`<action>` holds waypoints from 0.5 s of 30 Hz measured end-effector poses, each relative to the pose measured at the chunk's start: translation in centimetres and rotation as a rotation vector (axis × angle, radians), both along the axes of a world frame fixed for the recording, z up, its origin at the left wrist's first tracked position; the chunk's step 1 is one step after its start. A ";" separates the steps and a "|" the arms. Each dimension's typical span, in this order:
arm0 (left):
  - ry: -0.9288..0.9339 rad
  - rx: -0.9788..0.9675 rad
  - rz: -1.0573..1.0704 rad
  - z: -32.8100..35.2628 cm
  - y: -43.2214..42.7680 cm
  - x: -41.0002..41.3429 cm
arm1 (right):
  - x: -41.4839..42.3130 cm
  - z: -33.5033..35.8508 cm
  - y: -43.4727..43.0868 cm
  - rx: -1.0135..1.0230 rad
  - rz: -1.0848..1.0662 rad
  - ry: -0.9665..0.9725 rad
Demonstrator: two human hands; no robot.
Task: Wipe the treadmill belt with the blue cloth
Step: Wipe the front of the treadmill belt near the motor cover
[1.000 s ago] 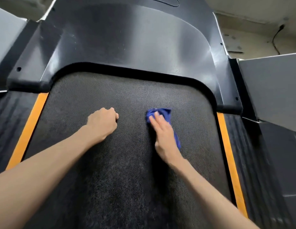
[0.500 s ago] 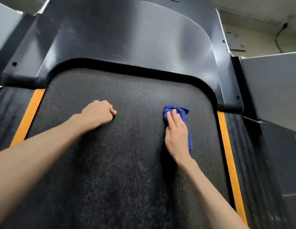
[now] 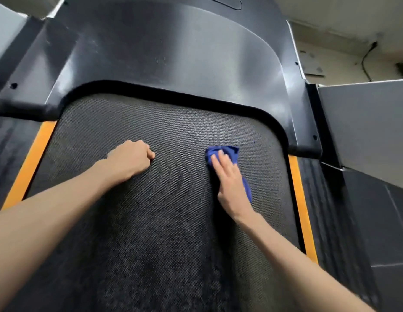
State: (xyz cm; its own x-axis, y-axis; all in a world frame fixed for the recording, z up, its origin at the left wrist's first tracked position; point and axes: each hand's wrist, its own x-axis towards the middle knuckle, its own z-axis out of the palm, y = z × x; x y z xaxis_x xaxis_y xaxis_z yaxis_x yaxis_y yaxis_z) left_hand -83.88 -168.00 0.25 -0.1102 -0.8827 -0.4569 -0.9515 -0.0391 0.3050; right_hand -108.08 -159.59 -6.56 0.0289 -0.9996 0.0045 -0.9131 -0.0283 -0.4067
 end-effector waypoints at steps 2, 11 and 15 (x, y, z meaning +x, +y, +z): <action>-0.001 0.006 0.012 0.1 0.0 -0.1 | 4.0 -0.6 5.5 0.012 0.270 0.011; -0.033 0.030 -0.017 0.2 0.7 -0.2 | -6.7 -0.1 -3.4 -0.080 -0.173 0.062; -0.053 0.052 -0.046 -0.6 0.8 0.2 | -2.1 0.8 -7.2 -0.088 -0.427 -0.030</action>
State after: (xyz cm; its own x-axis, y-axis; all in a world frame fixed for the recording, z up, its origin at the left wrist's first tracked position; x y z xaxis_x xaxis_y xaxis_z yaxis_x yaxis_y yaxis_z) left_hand -83.66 -167.25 -0.37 -0.1245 -0.8522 -0.5082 -0.9674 -0.0096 0.2529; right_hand -110.21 -166.83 -5.76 -0.3882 -0.9176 0.0849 -0.8385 0.3135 -0.4458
